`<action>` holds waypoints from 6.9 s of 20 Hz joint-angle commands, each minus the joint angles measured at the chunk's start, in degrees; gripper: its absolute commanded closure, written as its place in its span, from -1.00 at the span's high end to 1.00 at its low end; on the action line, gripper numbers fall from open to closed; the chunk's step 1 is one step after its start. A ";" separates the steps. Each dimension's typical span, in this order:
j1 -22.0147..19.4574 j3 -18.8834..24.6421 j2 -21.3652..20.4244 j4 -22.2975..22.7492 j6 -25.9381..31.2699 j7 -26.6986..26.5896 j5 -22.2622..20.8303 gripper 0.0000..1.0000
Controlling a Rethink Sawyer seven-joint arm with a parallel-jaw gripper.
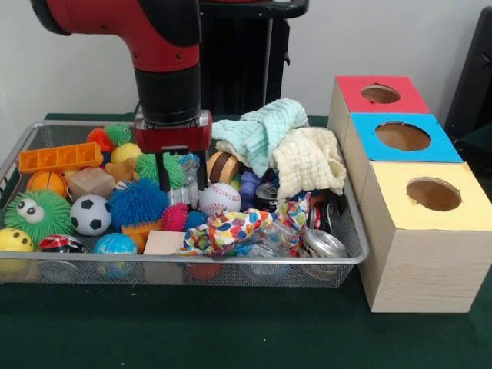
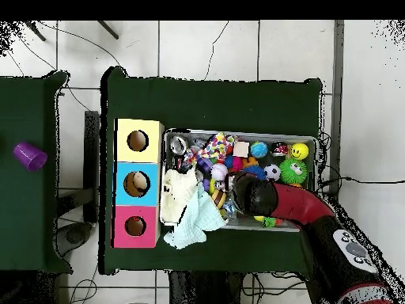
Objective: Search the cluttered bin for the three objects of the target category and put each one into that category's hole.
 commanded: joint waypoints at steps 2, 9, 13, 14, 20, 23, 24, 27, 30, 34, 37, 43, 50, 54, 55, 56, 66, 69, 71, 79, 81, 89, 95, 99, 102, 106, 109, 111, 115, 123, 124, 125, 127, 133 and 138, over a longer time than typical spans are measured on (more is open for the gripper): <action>-0.45 3.96 3.77 -6.87 0.83 -0.11 -2.54 1.00; 0.22 3.41 4.69 -7.76 0.15 0.32 -3.03 1.00; 0.71 3.10 4.79 -8.31 0.34 0.27 -3.32 1.00; 0.36 3.15 3.71 -6.88 -0.18 0.38 -3.55 1.00; 0.25 3.27 3.68 -6.91 -0.24 -0.05 -3.90 1.00; 0.25 3.37 4.00 -7.32 -0.12 0.03 -4.12 1.00; 0.17 3.45 3.72 -7.02 -0.13 0.09 -4.23 1.00; 0.22 3.48 4.00 -7.27 -0.27 0.16 -4.69 1.00; 0.19 3.43 5.42 -8.28 -0.81 -0.01 -5.47 1.00; 0.36 3.36 7.75 -10.62 -0.59 -0.45 -6.21 1.00; 0.60 3.32 8.28 -11.55 -0.43 -0.42 -6.66 1.00; 1.08 3.14 10.83 -13.94 -1.38 -0.37 -7.71 1.00; 1.36 3.24 10.36 -12.84 -1.45 0.46 -7.48 1.00; 2.00 3.04 10.82 -13.22 -1.76 1.07 -7.27 1.00; 2.14 2.95 10.91 -13.31 -2.05 1.17 -7.36 1.00; 2.24 2.84 10.97 -13.31 -2.17 1.33 -7.34 1.00; 1.43 3.85 11.62 -12.69 -5.20 1.44 -7.89 -1.00; 0.25 5.11 11.87 -12.16 -4.57 1.42 -6.84 -1.00; 0.31 4.99 11.58 -12.02 -4.72 1.70 -6.78 -1.00; 1.26 3.46 2.76 -4.42 -3.00 5.82 -4.61 -1.00; 1.57 3.14 -0.82 -1.58 -2.02 7.10 -3.56 -1.00; 2.83 2.33 -11.05 6.66 1.71 9.02 -0.41 -1.00; 3.38 2.43 -15.18 9.19 4.13 8.48 1.79 -1.00; 3.90 2.04 -14.62 9.36 3.20 8.42 2.21 -1.00; 4.57 1.06 -13.50 9.08 1.60 9.01 2.18 -1.00; 5.77 0.10 -12.90 9.34 0.17 10.05 2.25 -1.00; 6.63 -0.37 -12.67 9.79 -0.46 10.95 2.73 -1.00; 7.00 -0.47 -12.93 10.28 -0.45 11.20 3.24 -1.00; 7.27 -0.71 -13.02 10.47 -0.45 10.88 3.84 -1.00; 8.45 -1.83 -13.01 10.88 -1.11 11.49 4.58 -1.00; 8.54 -1.88 -13.38 11.04 -0.79 11.49 4.73 -1.00; 8.73 -2.07 -14.08 11.22 -0.31 11.49 4.87 -1.00; 8.70 -2.15 -15.38 11.70 0.55 11.24 5.25 -1.00; 6.75 -0.69 -20.62 13.76 5.11 9.38 7.93 -1.00; 5.43 -0.45 -25.50 13.34 10.15 6.41 10.38 -1.00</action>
